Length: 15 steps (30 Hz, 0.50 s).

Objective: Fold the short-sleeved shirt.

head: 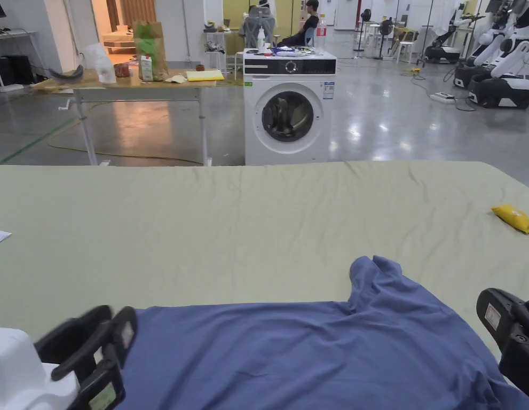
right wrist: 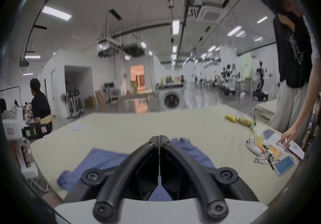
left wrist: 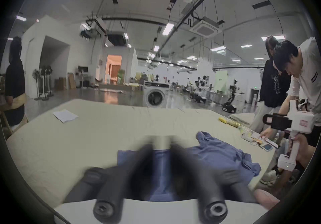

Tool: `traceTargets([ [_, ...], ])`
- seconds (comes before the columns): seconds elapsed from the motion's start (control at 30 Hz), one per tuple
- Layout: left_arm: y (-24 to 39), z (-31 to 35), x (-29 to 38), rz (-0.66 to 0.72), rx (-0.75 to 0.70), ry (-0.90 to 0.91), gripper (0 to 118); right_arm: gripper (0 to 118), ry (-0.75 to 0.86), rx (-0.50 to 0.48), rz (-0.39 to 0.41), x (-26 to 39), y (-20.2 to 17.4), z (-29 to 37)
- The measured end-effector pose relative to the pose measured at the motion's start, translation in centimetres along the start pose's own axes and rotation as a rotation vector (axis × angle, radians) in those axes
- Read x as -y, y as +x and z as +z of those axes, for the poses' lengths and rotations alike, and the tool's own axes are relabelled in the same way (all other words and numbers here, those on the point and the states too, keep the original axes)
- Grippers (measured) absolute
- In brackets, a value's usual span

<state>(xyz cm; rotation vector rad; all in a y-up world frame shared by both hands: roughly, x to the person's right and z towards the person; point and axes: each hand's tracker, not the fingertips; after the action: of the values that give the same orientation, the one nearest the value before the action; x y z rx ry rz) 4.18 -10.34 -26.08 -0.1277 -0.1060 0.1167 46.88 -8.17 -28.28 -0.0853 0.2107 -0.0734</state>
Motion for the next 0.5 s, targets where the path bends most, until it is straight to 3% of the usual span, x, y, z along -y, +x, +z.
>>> traceTargets([
  [0.1,0.1,-1.6,0.1,-0.022,-0.020,-0.002,0,0,0.015,-0.083,-0.081,0.1,-0.6,-1.5],
  [0.2,-2.3,-5.4,-1.5,-0.025,-0.048,-0.108,0,0,-0.037,-0.105,-0.011,0.0,-1.0,-2.5],
  [0.3,-7.2,-12.9,-2.4,0.029,-0.090,-0.432,0,0,-0.059,-0.091,0.023,0.3,-0.8,-3.4],
  [0.43,-12.6,-23.1,1.4,0.034,0.009,-0.772,10,0,-0.151,-0.093,-0.030,1.3,0.3,-5.4],
  [0.47,-13.5,-25.1,2.7,0.041,-0.019,-0.814,27,0,-0.168,-0.086,-0.043,1.8,0.6,-5.8],
  [0.5,-14.2,-26.9,4.0,0.013,-0.057,-0.837,53,0,-0.178,-0.075,-0.048,2.2,0.9,-6.3],
])
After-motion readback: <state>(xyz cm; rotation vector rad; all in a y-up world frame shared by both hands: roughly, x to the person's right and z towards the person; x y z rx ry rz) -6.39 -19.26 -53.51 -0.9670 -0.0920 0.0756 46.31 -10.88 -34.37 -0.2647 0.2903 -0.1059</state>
